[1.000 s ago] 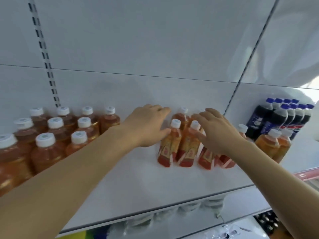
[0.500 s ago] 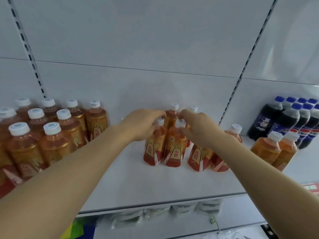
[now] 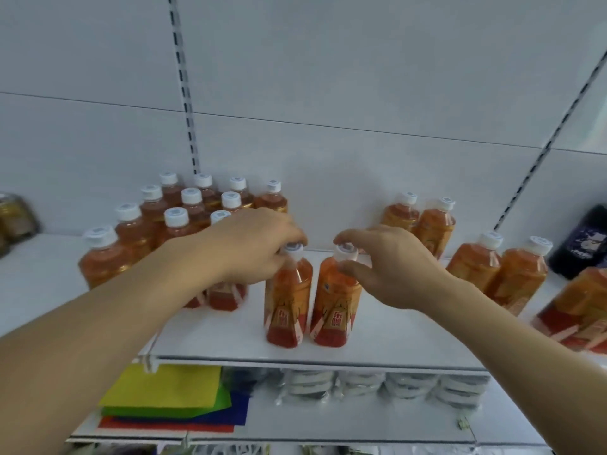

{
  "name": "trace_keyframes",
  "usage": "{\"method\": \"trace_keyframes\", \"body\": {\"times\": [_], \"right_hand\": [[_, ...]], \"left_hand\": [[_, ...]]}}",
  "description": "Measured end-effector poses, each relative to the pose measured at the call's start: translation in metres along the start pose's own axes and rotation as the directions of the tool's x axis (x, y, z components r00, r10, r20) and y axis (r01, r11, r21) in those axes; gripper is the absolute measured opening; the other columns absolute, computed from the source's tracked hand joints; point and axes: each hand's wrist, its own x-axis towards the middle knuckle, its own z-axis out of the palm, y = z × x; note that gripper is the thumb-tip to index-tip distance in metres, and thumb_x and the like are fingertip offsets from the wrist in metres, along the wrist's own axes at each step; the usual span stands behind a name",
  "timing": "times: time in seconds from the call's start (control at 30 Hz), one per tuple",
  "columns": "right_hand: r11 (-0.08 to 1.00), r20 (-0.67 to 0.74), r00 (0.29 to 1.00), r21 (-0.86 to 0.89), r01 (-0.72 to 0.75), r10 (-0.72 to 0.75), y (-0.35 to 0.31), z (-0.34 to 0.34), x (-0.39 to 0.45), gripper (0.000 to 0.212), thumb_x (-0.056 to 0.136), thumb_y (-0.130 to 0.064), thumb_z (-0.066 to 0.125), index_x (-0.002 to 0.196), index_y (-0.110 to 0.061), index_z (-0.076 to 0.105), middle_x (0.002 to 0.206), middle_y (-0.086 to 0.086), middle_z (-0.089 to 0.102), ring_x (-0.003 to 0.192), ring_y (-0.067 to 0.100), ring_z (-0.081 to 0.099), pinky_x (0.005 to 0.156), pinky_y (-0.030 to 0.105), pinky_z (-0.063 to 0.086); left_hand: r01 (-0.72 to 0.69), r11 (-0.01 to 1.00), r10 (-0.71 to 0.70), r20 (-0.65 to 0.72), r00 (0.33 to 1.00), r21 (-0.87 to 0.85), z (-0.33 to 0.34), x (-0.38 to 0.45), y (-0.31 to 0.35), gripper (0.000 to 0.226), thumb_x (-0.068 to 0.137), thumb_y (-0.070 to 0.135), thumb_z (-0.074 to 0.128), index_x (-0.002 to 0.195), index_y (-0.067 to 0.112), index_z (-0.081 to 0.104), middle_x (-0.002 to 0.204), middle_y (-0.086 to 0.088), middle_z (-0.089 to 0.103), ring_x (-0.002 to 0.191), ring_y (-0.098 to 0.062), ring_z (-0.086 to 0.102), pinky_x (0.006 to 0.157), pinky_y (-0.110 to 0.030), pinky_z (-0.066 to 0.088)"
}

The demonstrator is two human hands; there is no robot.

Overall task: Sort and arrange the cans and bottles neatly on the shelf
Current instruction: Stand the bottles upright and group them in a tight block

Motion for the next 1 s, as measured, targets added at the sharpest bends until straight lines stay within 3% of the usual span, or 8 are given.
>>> {"method": "trace_keyframes", "body": {"times": [0.1, 0.23, 0.4, 0.77, 0.9, 1.0], "right_hand": [[1.0, 0.015, 1.0, 0.009, 0.023, -0.023, -0.041, 0.007, 0.012, 0.045, 0.102, -0.056, 0.061, 0.143, -0.037, 0.059, 0.126, -0.003, 0.07, 0.11, 0.021, 0.066, 0.094, 0.043, 0.057], [0.999, 0.022, 0.999, -0.006, 0.049, -0.049, -0.087, 0.018, 0.025, 0.045, 0.102, -0.055, 0.061, 0.143, -0.036, 0.059, 0.124, 0.0, 0.07, 0.11, 0.023, 0.066, 0.093, 0.045, 0.056], [0.997, -0.018, 0.998, 0.055, 0.061, -0.06, -0.13, 0.033, 0.039, 0.039, 0.103, -0.048, 0.064, 0.141, -0.039, 0.061, 0.12, -0.003, 0.068, 0.106, 0.021, 0.064, 0.089, 0.04, 0.053], [0.987, -0.141, 0.985, 0.116, 0.114, -0.097, -0.157, 0.061, 0.052, 0.04, 0.102, -0.03, 0.068, 0.139, -0.016, 0.065, 0.117, 0.004, 0.074, 0.114, 0.025, 0.06, 0.089, 0.047, 0.053], [0.986, -0.199, 0.973, 0.097, 0.137, -0.115, -0.161, 0.067, 0.048, 0.038, 0.1, -0.024, 0.072, 0.135, -0.009, 0.068, 0.11, 0.007, 0.076, 0.11, 0.03, 0.063, 0.082, 0.045, 0.055], [0.985, -0.224, 0.966, 0.087, 0.151, -0.128, -0.166, 0.071, 0.049, 0.036, 0.099, -0.02, 0.073, 0.131, -0.006, 0.07, 0.101, 0.009, 0.075, 0.105, 0.033, 0.064, 0.079, 0.042, 0.053]], "left_hand": [[0.016, 1.0, -0.016, 0.018, 1.0, 0.011, -0.011, -0.035, -0.02, 0.044, 0.098, 0.04, 0.069, 0.141, 0.031, 0.063, 0.127, 0.013, 0.065, 0.119, -0.012, 0.058, 0.093, -0.033, 0.05], [0.011, 0.997, -0.011, -0.008, 1.0, 0.08, -0.021, -0.072, -0.045, 0.032, 0.097, 0.04, 0.069, 0.127, 0.031, 0.068, 0.102, 0.012, 0.057, 0.105, -0.014, 0.058, 0.081, -0.039, 0.053], [0.044, 0.986, -0.05, 0.032, 0.998, 0.161, -0.029, -0.098, -0.079, 0.025, 0.098, 0.038, 0.065, 0.123, 0.034, 0.067, 0.101, 0.005, 0.06, 0.107, -0.024, 0.061, 0.083, -0.048, 0.056], [0.093, 0.972, -0.092, -0.015, 0.996, 0.216, -0.028, -0.108, -0.113, 0.025, 0.095, 0.048, 0.067, 0.112, 0.03, 0.069, 0.098, 0.006, 0.056, 0.101, -0.017, 0.054, 0.079, -0.045, 0.056], [0.105, 0.972, -0.109, 0.007, 0.994, 0.212, -0.029, -0.107, -0.118, 0.024, 0.095, 0.047, 0.068, 0.113, 0.032, 0.067, 0.1, 0.006, 0.049, 0.093, -0.015, 0.047, 0.076, -0.04, 0.053], [0.102, 0.97, -0.114, 0.039, 0.993, 0.219, -0.032, -0.106, -0.122, 0.022, 0.094, 0.051, 0.067, 0.111, 0.037, 0.064, 0.098, 0.008, 0.05, 0.104, -0.018, 0.051, 0.073, -0.038, 0.047]]}}
